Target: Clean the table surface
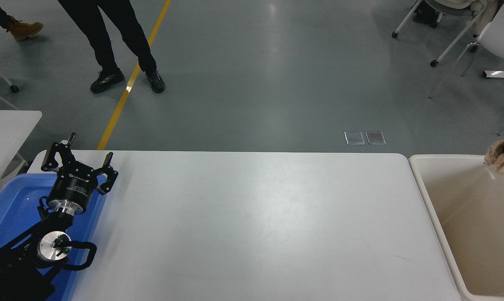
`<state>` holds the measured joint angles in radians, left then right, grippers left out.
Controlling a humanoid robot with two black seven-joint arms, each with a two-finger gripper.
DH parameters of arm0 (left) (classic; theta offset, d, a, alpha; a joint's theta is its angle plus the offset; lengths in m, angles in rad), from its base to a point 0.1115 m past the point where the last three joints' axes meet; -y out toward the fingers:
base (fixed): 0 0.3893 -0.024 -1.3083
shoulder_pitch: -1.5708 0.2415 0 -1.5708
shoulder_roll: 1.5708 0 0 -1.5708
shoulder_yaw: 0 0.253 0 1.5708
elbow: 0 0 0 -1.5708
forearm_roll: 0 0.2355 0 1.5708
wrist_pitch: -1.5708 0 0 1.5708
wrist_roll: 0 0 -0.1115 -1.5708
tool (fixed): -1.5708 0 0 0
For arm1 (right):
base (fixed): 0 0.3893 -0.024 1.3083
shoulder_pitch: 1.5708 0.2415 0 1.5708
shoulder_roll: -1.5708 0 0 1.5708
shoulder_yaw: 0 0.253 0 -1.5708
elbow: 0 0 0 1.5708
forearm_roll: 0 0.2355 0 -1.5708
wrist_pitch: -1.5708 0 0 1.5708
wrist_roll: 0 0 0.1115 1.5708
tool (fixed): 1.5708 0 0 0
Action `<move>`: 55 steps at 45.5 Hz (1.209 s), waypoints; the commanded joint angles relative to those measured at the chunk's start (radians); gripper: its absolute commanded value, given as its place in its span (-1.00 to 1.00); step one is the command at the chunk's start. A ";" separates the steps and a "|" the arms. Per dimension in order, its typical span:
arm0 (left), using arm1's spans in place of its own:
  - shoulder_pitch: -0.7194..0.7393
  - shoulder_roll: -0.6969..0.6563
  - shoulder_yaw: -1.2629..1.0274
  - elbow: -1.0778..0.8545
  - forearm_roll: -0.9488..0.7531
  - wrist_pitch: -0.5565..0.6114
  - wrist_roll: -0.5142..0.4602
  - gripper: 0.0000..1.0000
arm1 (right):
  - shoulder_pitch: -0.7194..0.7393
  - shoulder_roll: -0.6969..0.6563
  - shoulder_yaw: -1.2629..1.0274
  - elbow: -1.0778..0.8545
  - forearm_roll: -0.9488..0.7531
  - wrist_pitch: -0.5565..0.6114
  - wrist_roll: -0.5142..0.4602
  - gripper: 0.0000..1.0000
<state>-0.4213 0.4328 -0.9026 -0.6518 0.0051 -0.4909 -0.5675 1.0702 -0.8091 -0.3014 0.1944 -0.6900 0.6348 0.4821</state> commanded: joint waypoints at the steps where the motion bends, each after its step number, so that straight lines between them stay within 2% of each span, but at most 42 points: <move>1: -0.001 0.000 -0.001 0.000 0.001 0.000 0.000 0.98 | -0.098 0.034 0.001 -0.067 0.038 -0.110 -0.016 -1.00; 19: -0.001 0.000 -0.001 0.000 0.000 0.000 0.000 0.98 | -0.199 0.137 -0.001 -0.144 0.038 -0.237 -0.145 -1.00; 38: -0.001 0.000 0.001 0.000 0.001 0.000 0.000 0.98 | -0.233 0.199 0.001 -0.150 0.041 -0.334 -0.304 -1.00; 45: -0.001 0.000 -0.001 0.000 0.001 0.000 0.000 0.98 | -0.246 0.220 0.001 -0.154 0.096 -0.357 -0.362 -1.00; 55: 0.001 0.000 -0.001 0.000 0.001 0.000 0.000 0.98 | -0.268 0.263 0.002 -0.158 0.138 -0.389 -0.387 -1.00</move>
<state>-0.4216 0.4328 -0.9030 -0.6519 0.0056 -0.4909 -0.5676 0.8264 -0.5881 -0.3002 0.0413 -0.5954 0.2872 0.1407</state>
